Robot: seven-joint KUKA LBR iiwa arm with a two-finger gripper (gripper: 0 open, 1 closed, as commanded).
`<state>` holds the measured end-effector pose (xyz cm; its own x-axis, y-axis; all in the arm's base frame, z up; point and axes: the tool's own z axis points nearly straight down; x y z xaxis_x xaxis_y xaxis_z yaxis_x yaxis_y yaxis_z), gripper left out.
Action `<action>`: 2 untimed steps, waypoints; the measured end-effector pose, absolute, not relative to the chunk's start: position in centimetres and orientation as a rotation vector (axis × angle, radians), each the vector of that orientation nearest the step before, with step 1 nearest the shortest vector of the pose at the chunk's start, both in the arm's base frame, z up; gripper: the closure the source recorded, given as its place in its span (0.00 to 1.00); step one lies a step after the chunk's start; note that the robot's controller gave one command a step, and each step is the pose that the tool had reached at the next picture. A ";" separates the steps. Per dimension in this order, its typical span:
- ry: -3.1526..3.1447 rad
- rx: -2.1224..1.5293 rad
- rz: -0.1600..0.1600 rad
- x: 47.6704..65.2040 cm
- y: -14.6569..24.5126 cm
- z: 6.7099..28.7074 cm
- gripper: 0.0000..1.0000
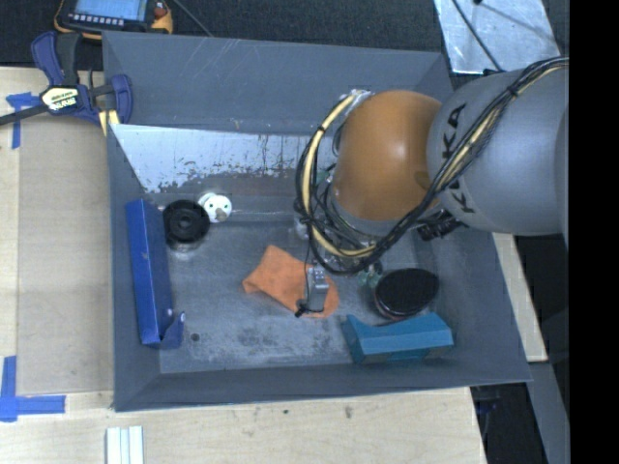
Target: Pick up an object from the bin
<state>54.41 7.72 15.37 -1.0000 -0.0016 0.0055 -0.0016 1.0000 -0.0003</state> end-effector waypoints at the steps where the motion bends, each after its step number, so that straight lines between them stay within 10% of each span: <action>1: -3.144 0.000 -0.001 54.6 7.7 15.8 0.00; 2: -3.153 0.070 -0.002 57.3 8.0 11.9 0.00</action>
Offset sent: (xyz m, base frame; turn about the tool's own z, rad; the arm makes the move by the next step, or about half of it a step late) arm 0.0484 0.0042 -0.0837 -0.0850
